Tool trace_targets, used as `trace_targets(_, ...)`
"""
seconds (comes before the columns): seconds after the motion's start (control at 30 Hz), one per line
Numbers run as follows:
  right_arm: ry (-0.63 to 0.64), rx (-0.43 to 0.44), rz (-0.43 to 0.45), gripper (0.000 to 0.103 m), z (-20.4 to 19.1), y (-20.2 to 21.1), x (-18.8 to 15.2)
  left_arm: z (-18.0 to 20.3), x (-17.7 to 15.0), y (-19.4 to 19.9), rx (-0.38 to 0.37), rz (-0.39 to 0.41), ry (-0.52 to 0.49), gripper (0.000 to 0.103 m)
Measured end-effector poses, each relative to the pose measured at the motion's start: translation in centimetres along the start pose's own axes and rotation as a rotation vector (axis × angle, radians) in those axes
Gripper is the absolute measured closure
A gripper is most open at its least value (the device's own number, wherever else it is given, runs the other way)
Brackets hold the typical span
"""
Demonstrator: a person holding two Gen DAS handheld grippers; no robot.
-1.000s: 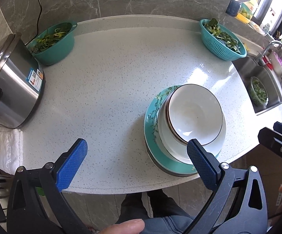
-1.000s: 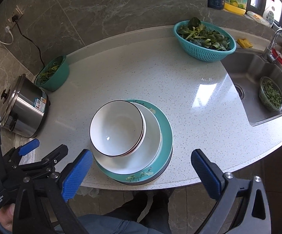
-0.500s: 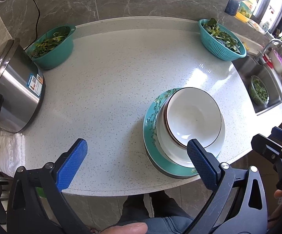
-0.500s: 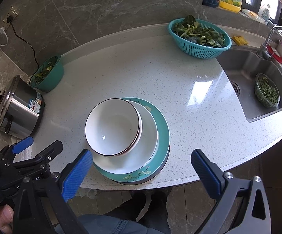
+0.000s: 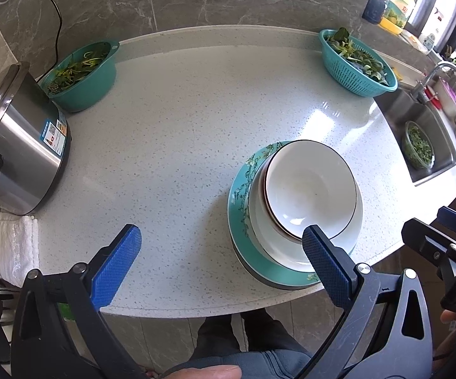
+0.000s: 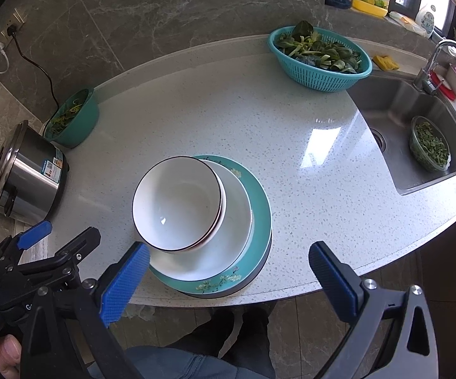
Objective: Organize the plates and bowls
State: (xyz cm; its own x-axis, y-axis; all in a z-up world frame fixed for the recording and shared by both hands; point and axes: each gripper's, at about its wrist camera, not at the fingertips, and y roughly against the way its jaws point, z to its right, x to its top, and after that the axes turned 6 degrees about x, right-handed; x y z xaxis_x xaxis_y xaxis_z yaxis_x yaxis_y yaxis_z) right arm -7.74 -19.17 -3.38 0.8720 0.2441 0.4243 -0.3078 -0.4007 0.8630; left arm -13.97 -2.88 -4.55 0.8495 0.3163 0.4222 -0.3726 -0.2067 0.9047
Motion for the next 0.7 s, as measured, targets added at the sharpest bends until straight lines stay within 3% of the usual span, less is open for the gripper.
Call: trace_targets(0.7,0.027,-0.068,0.022,0.000,-0.12,-0.21,0.28,0.26,-0.28,-0.67,0.018,-0.019,0.018,0.000)
